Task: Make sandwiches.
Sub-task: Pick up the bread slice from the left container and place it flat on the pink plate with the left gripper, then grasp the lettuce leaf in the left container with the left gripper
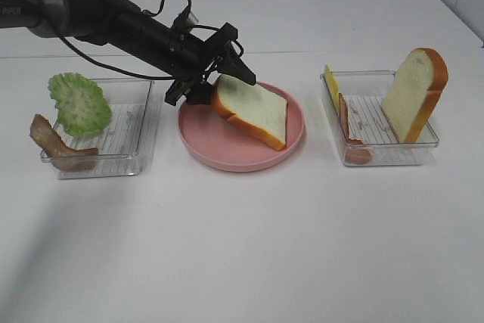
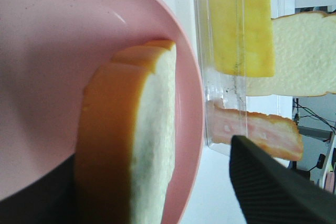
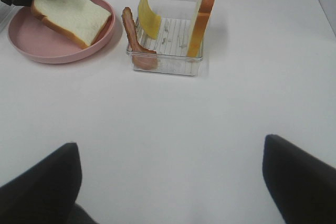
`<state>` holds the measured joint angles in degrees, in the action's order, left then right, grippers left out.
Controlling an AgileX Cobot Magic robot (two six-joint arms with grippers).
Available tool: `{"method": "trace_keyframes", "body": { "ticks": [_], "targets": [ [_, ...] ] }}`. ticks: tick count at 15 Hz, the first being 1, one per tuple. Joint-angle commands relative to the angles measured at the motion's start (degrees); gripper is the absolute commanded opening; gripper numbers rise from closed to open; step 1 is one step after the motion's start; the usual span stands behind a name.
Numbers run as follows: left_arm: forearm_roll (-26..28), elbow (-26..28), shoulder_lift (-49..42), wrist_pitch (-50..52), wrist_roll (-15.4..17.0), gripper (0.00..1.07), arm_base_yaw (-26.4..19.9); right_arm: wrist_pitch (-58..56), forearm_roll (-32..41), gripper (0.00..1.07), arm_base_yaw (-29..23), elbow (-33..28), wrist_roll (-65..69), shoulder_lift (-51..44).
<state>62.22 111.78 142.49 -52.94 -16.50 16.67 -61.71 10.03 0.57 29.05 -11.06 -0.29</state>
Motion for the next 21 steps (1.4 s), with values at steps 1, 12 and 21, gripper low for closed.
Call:
{"method": "trace_keyframes", "body": {
  "ticks": [1,12,21],
  "targets": [
    [-3.4,0.0,-1.7,-0.4,-0.3,0.74,0.3,0.5,0.1,0.88,0.5,-0.1,-0.8,-1.0],
    [-41.8,0.0,-6.7,5.8,11.8,0.74,8.8,0.5,0.1,0.88,0.5,-0.1,-0.8,-1.0],
    [-55.4,12.3,-12.6,-11.5,22.9,0.74,8.0,0.5,0.1,0.88,0.5,-0.1,-0.8,-1.0]
  ]
}}
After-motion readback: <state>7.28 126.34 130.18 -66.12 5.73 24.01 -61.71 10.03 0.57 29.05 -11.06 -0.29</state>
